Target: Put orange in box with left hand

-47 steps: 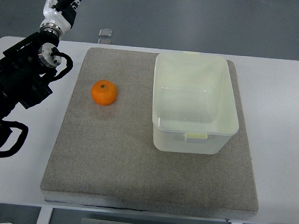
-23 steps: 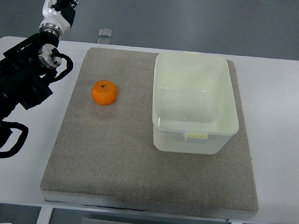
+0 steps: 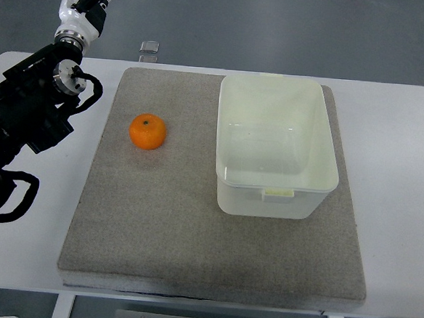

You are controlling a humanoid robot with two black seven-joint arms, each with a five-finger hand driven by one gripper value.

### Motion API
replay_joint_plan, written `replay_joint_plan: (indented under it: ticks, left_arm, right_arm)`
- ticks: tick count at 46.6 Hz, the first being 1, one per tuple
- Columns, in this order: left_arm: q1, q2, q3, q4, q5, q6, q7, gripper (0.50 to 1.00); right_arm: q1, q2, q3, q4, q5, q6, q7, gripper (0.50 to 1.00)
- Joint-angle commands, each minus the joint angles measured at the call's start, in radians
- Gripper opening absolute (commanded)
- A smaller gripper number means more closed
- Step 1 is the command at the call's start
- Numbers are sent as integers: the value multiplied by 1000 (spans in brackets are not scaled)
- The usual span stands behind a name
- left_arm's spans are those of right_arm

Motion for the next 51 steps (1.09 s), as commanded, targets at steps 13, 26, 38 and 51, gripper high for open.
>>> replay_joint_plan:
  ticks: [13,26,38,51]
  left_arm:
    - [1,3,2,2,2,5,2,996]
    - [-2,6,2,0,26,1,5,996]
    - [-46,29,31,-63,299,-4,8,994]
    - [-127,127,348,-182,379,-79,9,994]
  right_arm:
    - [0,0,1,0,-1,0,0,944]
    - [0,0,-1,0,-1,0,0,944]
    - [0,0,-1,0,-1,0,0,944]
    - [0,0,-1,0,1,0,0,944]
